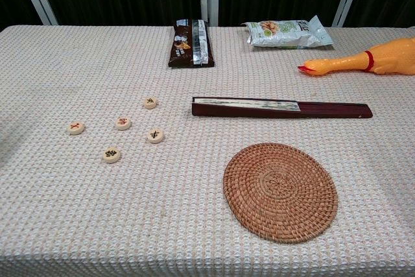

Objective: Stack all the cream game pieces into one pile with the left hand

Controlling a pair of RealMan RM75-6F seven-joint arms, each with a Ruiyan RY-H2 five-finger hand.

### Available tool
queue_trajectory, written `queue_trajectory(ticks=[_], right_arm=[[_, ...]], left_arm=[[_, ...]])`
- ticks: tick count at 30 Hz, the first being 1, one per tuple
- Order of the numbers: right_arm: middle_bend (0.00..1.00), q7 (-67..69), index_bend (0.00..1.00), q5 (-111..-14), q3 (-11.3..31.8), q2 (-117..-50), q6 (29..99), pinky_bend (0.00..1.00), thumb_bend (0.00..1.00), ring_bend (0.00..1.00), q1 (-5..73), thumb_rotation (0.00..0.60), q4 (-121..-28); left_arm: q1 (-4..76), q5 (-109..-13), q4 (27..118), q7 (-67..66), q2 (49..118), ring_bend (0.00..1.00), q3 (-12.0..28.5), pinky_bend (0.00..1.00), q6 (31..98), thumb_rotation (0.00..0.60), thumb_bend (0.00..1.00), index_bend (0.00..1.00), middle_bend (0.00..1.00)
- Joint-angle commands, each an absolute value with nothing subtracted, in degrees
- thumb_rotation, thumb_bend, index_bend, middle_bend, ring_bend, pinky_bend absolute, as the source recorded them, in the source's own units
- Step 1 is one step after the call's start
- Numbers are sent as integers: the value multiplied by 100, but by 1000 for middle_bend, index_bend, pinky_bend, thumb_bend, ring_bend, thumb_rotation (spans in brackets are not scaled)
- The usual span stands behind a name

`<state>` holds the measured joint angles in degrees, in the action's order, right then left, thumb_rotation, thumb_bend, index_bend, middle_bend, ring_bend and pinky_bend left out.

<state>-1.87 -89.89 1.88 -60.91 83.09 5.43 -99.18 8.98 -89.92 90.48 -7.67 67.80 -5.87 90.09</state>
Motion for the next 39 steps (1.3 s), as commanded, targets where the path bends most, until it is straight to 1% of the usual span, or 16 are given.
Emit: queue_trajectory(ticks=[1,9,13,14,17,19,24,27,39], right_arm=[[0,-207,0,-8972,175,-6089,8307,0,237,0,532,600,-9922],[0,-48,0,-8940,169,-6012,8485,0,235,0,416,600,-9949],[0,26,0,-8967,199,-5993,8586,0,236,0,389,600,-9949],[0,37,0,-8968,198,-5997,8581,0,236,0,390,600,-9940],[0,97,0,-8898,192,-5976,8428,0,235,0,443,600,-9933],[0,123,0,-8879,205,-5959,8374,0,235,0,475,600,-9908],[0,114,0,-8950,216,-5978,8423,0,235,0,485,600,-9911],[0,84,0,-8910,194,-5980,8302,0,236,0,524,600,-9900],[0,56,0,-8927,211,-5973,8415,0,236,0,489,600,-9922]], left_arm=[[877,-9011,9072,-789,6744,0,-555,0,8990,600,214,42,13],[926,-8989,9277,-818,6645,0,-438,0,8741,600,206,42,12],[1065,-8968,9539,-970,6656,0,-293,0,8540,600,206,42,12],[1107,-8929,9618,-995,6674,0,-267,0,8446,600,206,43,12],[1325,-8573,10024,-1219,6632,0,-190,0,7864,600,206,49,12],[1553,-8352,10294,-1488,6621,0,-43,0,7504,600,206,51,12],[1969,-8060,10414,-1780,7015,0,332,0,7097,600,207,61,12],[2200,-7703,10398,-1990,7267,0,491,0,6780,600,208,83,14],[3175,-6286,9770,-2754,8319,0,1120,0,5927,600,223,146,27]])
